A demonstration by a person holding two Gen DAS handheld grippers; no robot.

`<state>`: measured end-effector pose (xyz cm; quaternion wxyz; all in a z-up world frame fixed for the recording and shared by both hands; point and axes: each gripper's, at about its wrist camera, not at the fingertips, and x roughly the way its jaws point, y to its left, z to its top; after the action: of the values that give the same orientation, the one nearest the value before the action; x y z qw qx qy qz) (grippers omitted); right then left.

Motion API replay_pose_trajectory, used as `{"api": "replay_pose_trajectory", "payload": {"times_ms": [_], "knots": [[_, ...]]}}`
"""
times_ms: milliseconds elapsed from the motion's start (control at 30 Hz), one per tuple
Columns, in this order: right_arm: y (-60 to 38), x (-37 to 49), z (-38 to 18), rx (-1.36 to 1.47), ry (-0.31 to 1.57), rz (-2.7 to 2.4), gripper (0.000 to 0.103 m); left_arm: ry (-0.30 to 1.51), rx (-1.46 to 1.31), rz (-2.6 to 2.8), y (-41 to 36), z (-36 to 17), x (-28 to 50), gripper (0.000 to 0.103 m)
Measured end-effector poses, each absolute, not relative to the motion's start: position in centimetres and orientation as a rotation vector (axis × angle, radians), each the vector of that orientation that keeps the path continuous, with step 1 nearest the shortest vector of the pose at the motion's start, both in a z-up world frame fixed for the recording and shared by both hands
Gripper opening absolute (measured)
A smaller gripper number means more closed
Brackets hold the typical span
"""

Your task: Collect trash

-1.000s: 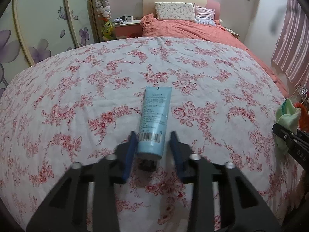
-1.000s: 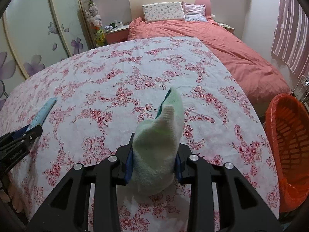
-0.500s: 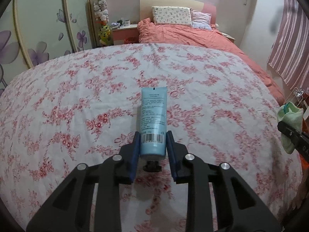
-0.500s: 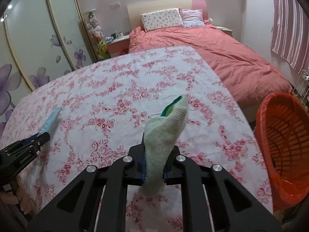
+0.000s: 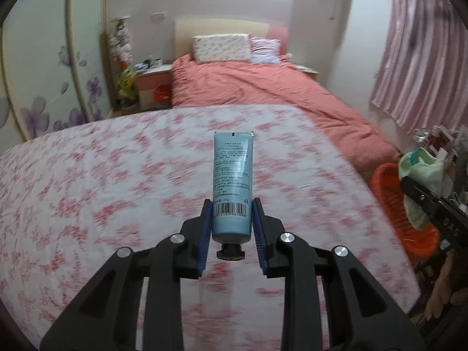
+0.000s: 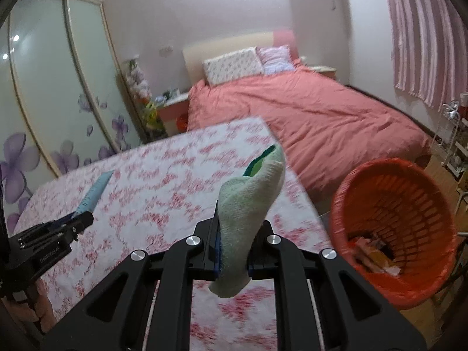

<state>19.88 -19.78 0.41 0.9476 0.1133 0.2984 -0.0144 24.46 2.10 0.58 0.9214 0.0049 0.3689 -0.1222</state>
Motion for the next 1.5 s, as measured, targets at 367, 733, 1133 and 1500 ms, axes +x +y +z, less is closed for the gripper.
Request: {"api": "replay_pose_trajectory", "payload": {"times_ms": [367,733,1133,1500], "knots": [[-28.3,16.3,2.0,0.300,0.501,-0.192,0.012,0.720,0.044,-0.516,-11.1,3.1,21.9,0.027],[-35.7,17.0,0.0,0.407,0.506,-0.286,0.013,0.797,0.105,-0.735,-24.9,0.5,22.4,0.027],[-39.1,15.7,-2.6,0.475,0.536,-0.350,0.073,0.849,0.156,-0.665,-26.8,-3.2,24.4,0.058],[-32.5,12.2,0.7,0.101,0.547,-0.656,0.101,0.675,0.152,-0.448,-16.8,0.9,19.0,0.099]]}}
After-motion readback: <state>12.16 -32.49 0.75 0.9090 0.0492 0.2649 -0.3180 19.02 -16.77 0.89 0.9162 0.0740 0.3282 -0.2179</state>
